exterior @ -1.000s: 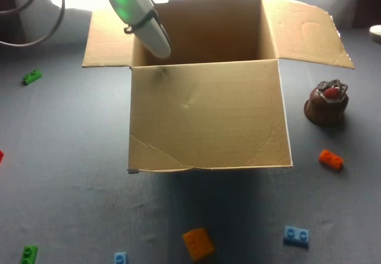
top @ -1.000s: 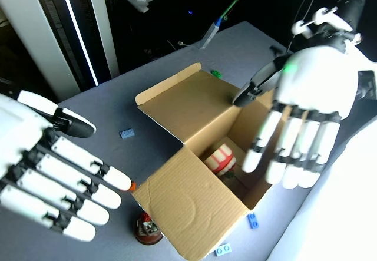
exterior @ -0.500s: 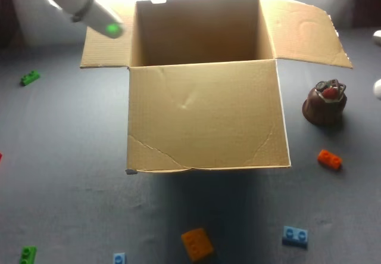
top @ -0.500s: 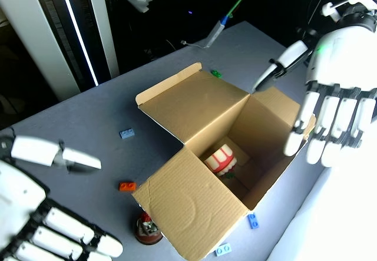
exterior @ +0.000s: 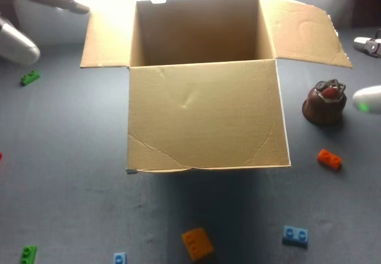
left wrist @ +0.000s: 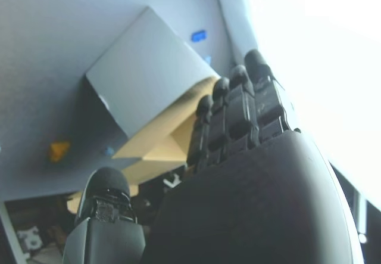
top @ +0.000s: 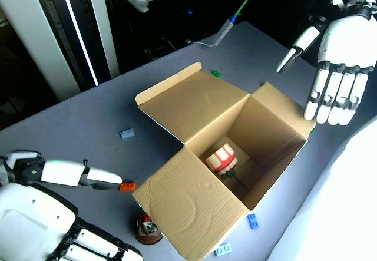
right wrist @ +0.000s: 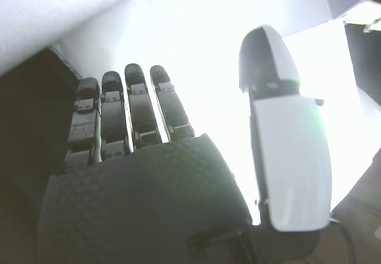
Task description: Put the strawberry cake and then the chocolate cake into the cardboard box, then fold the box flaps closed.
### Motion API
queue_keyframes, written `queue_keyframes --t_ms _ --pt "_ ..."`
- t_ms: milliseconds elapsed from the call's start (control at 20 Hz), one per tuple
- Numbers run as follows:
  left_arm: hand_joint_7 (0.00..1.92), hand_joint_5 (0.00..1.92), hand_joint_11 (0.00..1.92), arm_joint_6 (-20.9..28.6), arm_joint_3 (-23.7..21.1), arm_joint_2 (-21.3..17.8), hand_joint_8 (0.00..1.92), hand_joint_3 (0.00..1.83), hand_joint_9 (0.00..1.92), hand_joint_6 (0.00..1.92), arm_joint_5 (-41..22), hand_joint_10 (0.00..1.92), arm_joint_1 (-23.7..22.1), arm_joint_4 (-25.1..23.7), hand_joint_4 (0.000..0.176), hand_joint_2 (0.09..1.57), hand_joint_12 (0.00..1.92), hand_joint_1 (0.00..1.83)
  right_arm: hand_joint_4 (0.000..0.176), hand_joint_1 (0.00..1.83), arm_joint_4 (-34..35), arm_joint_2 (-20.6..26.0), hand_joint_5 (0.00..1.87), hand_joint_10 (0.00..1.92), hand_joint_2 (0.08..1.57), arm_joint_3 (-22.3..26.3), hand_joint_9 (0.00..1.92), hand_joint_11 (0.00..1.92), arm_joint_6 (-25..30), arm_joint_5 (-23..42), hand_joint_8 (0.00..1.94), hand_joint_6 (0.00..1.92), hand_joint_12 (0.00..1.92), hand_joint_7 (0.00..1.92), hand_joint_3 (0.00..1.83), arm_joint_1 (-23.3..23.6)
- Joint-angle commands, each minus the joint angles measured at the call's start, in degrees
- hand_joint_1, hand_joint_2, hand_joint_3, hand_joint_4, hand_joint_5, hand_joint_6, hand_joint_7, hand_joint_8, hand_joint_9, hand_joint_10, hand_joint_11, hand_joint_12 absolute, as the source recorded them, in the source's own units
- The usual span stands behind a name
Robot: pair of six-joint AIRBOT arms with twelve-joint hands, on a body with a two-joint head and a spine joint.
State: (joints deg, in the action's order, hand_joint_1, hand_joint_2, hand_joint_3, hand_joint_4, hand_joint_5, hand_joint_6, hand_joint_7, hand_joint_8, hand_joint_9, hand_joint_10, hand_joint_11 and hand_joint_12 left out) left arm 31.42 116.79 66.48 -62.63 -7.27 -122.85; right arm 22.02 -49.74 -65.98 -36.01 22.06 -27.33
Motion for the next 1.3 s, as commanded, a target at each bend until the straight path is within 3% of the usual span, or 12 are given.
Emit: queue_keyframes --t_ms 0,150,250,550,800,950,1250 --pt "0.11 0.07 0.0 0.1 0.7 -0.7 0.01 0.0 0.11 0.01 0.4 0.01 0.0 3.8 0.0 1.15 0.48 0.0 0.0 0.77 -0.7 0.1 0.0 0.0 1.02 -0.6 0.03 0.03 0.5 5.4 0.0 0.0 0.02 0.03 0.0 0.5" --pt "0.09 0.05 0.0 -0.4 2.4 -1.1 0.0 0.0 0.09 0.0 -0.9 0.0 2.6 5.4 0.0 1.15 0.45 0.0 0.0 0.88 -1.0 -1.5 0.0 0.01 0.98 -1.5 0.03 0.0 0.3 6.8 0.0 0.0 0.13 0.01 0.0 0.6" --pt "0.09 0.05 0.0 -0.9 3.0 -1.1 0.01 0.0 0.09 0.0 -1.7 0.0 4.9 7.9 0.0 1.15 0.42 0.0 0.0 0.92 -1.0 -2.8 0.0 0.01 0.97 -2.4 0.01 0.0 -0.2 7.1 0.0 0.0 0.0 0.0 0.0 1.2" --pt "0.1 0.05 0.0 -4.7 2.7 -1.1 0.01 0.0 0.1 0.0 -4.9 0.0 11.1 14.9 0.0 1.16 0.46 0.0 0.0 1.05 -1.0 -7.8 0.0 0.01 0.97 -7.1 0.03 0.0 -1.6 4.8 0.01 0.0 0.0 0.03 0.0 1.6" --pt "0.13 0.08 0.0 -8.3 2.2 -1.1 0.0 0.01 0.13 0.0 -8.9 0.01 16.4 19.9 0.0 1.17 0.54 0.0 0.0 1.03 -1.1 -11.7 0.0 0.0 0.97 -11.5 0.0 0.0 -1.9 4.3 0.0 0.0 0.0 0.01 0.0 1.9" --pt "0.15 0.1 0.0 -10.3 1.9 -1.1 0.01 0.0 0.16 0.01 -9.1 0.01 19.1 22.8 0.0 1.16 0.55 0.0 0.0 0.93 -3.1 -13.5 0.0 0.0 1.0 -13.2 0.0 0.01 -2.2 4.7 0.0 0.0 0.0 0.0 0.01 1.9" --pt "0.16 0.1 0.0 -11.5 0.7 -0.8 0.0 0.0 0.16 0.0 -8.5 0.0 21.2 25.3 0.0 1.16 0.54 0.0 0.0 0.96 -3.3 -16.1 0.0 0.0 0.97 -15.2 0.0 0.0 -2.8 5.6 0.0 0.0 0.01 0.0 0.0 1.7"
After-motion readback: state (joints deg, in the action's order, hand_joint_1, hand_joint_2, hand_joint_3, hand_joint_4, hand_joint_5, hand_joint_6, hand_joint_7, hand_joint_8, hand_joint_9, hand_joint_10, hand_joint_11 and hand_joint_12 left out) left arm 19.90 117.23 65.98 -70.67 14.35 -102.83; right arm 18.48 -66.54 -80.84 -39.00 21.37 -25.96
